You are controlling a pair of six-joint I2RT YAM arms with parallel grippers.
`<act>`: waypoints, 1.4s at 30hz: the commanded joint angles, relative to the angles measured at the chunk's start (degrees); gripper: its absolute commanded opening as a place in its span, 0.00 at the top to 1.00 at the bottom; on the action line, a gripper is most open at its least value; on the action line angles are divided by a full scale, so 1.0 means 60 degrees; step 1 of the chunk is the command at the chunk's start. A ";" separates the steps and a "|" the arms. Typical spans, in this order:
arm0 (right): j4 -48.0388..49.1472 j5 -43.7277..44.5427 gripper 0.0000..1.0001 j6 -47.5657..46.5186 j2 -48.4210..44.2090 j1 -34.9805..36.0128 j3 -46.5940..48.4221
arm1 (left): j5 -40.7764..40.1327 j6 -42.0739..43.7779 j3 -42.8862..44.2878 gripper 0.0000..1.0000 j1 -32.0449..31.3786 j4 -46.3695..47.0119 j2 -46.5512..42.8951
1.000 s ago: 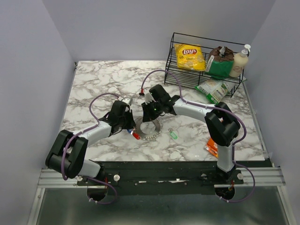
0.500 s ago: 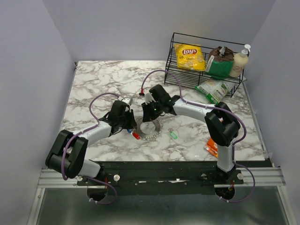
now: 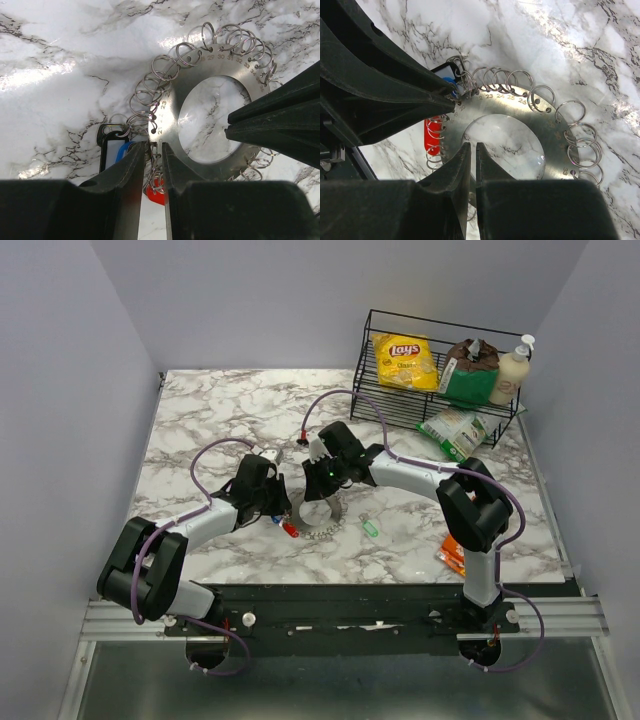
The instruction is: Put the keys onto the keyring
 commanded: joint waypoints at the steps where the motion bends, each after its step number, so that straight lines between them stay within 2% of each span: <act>1: 0.0146 -0.0250 0.82 -0.0100 -0.0144 -0.0043 -0.0090 | -0.0275 -0.0053 0.0145 0.71 -0.0038 -0.0382 0.0046; 10: 0.0190 -0.0235 0.83 -0.0085 -0.0129 -0.0029 -0.0163 | -0.0363 -0.0053 0.0131 0.75 -0.0038 -0.0617 0.0105; 13: 0.0190 -0.0235 0.83 -0.0085 -0.0144 -0.0029 -0.0178 | -0.0363 -0.0039 0.0145 0.83 -0.0052 -0.0602 0.0105; 14: 0.0190 -0.0235 0.83 -0.0085 -0.0144 -0.0043 -0.0178 | -0.0363 -0.0024 0.0146 0.91 -0.0038 -0.0573 0.0105; 17: 0.0219 -0.0177 0.83 -0.0100 -0.0231 -0.0043 -0.0236 | -0.0290 0.0034 0.0131 1.00 -0.0052 -0.0529 -0.0011; 25: 0.0541 -0.0147 0.82 -0.0654 -0.0788 -0.0043 -0.0690 | -0.0319 0.0269 0.0292 1.00 -0.0155 -0.0924 -0.0612; 34: 0.1522 -0.0337 0.65 -0.1476 -0.2617 -0.0043 -0.1920 | -0.0246 0.0343 0.0951 1.00 -0.0375 -0.1847 -0.1945; 42: 0.2240 -0.1026 0.48 -0.1960 -0.3629 -0.0043 -0.2535 | 0.0222 0.0590 0.2048 1.00 -0.0477 -0.2945 -0.2589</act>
